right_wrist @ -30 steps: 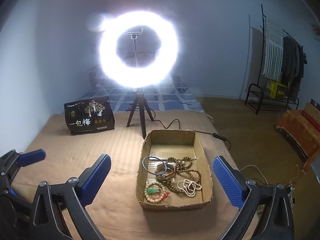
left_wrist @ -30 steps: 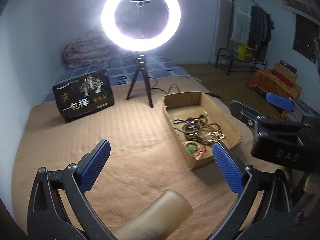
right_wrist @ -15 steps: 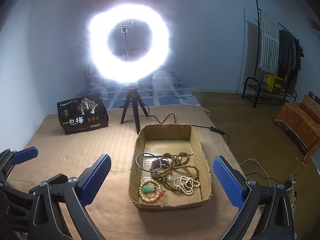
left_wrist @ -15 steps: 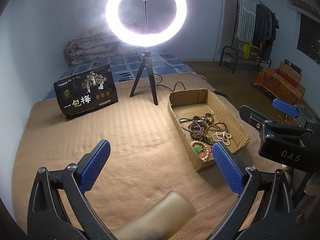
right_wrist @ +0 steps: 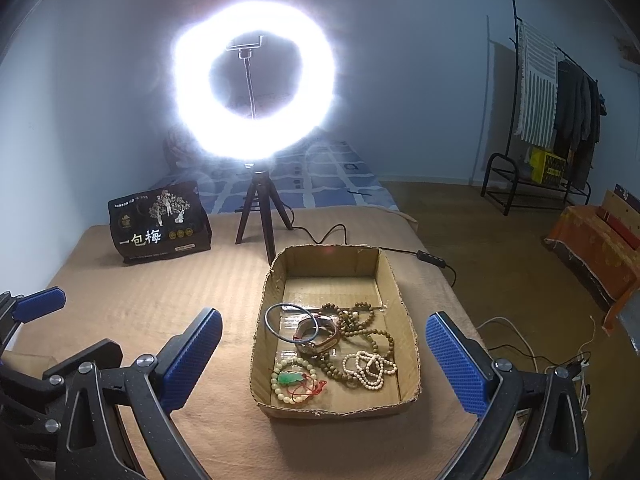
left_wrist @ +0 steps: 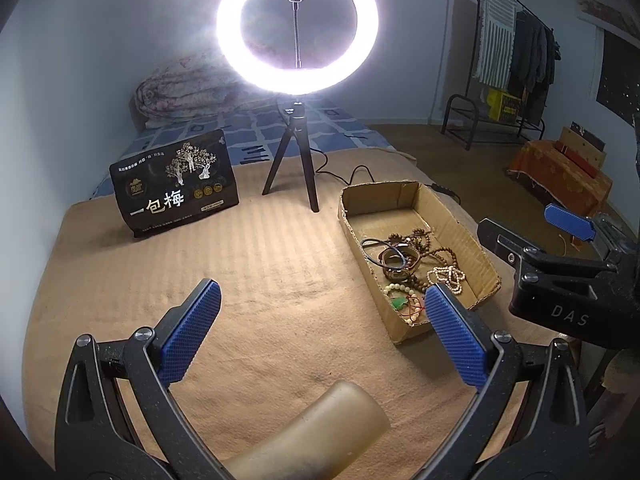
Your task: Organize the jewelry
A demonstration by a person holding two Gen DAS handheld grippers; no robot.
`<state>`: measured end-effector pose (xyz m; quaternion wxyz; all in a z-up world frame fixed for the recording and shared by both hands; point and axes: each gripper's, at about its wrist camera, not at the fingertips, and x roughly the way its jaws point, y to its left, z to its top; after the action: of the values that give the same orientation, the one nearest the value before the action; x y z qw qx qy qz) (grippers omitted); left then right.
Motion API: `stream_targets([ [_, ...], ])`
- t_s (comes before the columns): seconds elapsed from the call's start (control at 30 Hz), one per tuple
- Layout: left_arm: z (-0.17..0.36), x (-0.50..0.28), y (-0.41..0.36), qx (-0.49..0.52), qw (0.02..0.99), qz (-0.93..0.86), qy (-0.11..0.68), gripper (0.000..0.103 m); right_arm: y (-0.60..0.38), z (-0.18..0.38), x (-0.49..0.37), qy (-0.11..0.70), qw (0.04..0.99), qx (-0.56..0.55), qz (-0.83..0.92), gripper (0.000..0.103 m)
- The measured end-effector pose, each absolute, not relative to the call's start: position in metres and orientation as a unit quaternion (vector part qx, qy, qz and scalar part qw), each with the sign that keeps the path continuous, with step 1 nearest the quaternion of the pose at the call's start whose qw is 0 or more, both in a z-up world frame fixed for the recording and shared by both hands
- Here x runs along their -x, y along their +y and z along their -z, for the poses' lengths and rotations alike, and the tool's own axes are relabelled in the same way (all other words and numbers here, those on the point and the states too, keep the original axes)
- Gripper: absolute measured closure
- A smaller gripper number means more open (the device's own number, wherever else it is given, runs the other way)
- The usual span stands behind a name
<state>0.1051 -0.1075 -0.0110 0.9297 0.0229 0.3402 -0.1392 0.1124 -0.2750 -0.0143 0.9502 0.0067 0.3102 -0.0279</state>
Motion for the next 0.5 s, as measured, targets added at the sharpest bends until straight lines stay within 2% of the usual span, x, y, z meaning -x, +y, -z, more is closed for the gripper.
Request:
stream_targets([
  [0.5, 0.0121, -0.1059, -0.1031, -0.021, 0.930, 0.135, 0.341, 0.000, -0.2767, 0.0171, -0.1139, 0.310, 0.950, -0.006, 0.031, 0.000],
])
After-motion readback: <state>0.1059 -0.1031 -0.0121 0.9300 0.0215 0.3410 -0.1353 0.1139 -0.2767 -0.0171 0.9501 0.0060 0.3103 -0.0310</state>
